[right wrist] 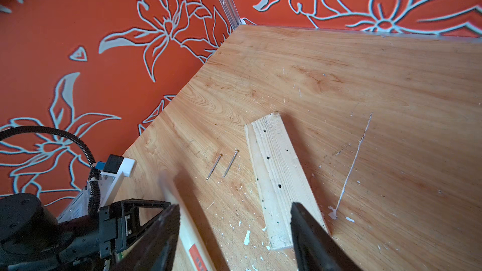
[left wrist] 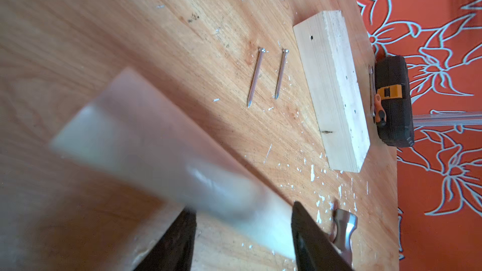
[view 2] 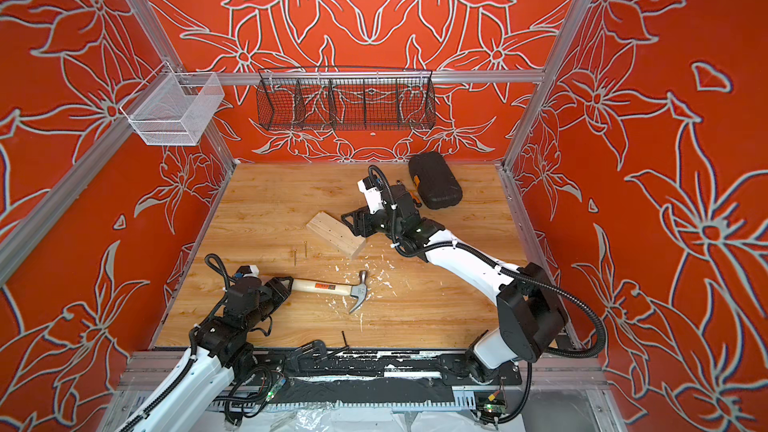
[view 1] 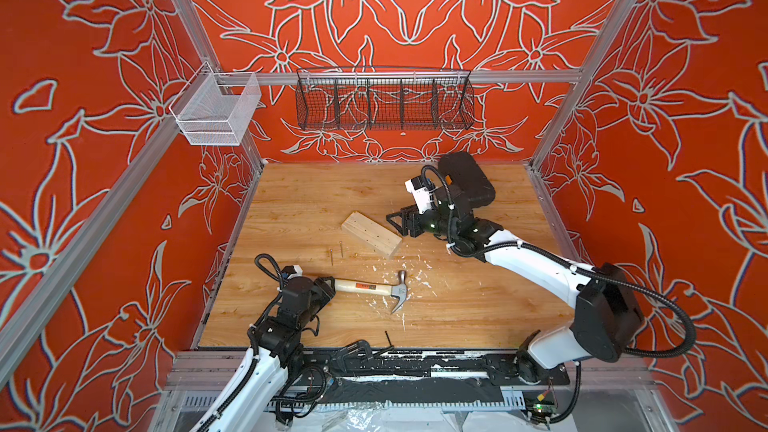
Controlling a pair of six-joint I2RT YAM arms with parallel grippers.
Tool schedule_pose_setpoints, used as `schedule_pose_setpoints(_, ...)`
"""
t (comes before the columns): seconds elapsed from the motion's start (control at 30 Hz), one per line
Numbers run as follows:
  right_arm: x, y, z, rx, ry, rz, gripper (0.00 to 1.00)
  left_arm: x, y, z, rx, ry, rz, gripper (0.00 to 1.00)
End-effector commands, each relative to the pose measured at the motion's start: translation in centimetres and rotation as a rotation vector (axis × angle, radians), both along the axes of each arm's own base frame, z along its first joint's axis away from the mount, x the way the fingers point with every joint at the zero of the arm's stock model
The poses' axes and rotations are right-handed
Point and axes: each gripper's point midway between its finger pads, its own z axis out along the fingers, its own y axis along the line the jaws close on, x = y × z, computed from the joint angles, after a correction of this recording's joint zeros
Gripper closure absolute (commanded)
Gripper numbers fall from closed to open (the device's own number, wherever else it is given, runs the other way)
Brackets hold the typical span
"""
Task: Use a claw hammer to pull out a nail
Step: Place the hammer at the center of the board, then reset both arms
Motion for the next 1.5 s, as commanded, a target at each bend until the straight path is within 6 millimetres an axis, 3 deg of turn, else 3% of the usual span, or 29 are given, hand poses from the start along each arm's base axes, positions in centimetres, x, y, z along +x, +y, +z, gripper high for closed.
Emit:
schedule_pose_setpoints(0.0, -0.1, -0.3, 0.5, 0.012, 0.002, -0.006, 0.31, -1.3, 0.2, -1.6, 0.044, 0.090, -0.021, 0.41)
schedule_pose_setpoints(0.17, -0.1, -0.3, 0.5, 0.010, -0.001, -0.008, 0.31, -0.2, -0.5, -0.2, 0.045, 0.082, -0.052, 0.39)
schedule_pose_setpoints(0.33, 0.1, -0.4, 0.6, -0.002, -0.007, -0.013, 0.31, 1.6, -1.4, 2.4, 0.054, 0.051, -0.098, 0.39)
schedule_pose_setpoints(0.5, 0.9, -1.8, 0.6, -0.068, -0.029, -0.075, 0.29, 4.1, -2.9, 7.6, 0.103, -0.008, -0.182, 0.37)
schedule_pose_setpoints(0.6, 2.1, -3.6, 0.4, -0.112, -0.037, -0.144, 0.24, 6.3, -3.7, 10.8, 0.167, -0.020, -0.239, 0.26)
schedule_pose_setpoints(0.7, 3.7, -6.7, 0.0, -0.184, -0.040, -0.255, 0.19, 9.3, -4.3, 12.6, 0.254, 0.022, -0.284, 0.17)
schedule_pose_setpoints(0.87, 5.8, -14.8, -0.3, -0.278, -0.025, -0.490, 0.14, 14.0, -4.1, 14.2, 0.353, 0.035, -0.267, 0.02)
schedule_pose_setpoints(1.0, 6.7, -21.4, -1.2, -0.347, 0.019, -0.653, 0.13, 17.1, -2.8, 14.1, 0.464, 0.019, -0.215, 0.03)
schedule_pose_setpoints(1.13, 6.9, -27.2, -3.5, -0.407, 0.080, -0.786, 0.12, 19.1, 0.1, 13.9, 0.618, 0.024, -0.110, 0.03)
schedule_pose_setpoints(1.27, 6.3, -32.7, -6.3, -0.487, 0.138, -0.936, 0.12, 20.3, 2.5, 13.6, 0.567, -0.022, -0.107, 0.06)
schedule_pose_setpoints(1.33, 6.0, -34.4, -7.1, -0.532, 0.111, -0.997, 0.12, 20.7, 3.9, 13.2, 0.588, -0.049, -0.082, 0.05)
schedule_pose_setpoints(1.47, 5.2, -35.0, -8.0, -0.565, 0.036, -1.007, 0.12, 20.5, 6.5, 11.7, 0.691, -0.012, -0.044, 0.02)
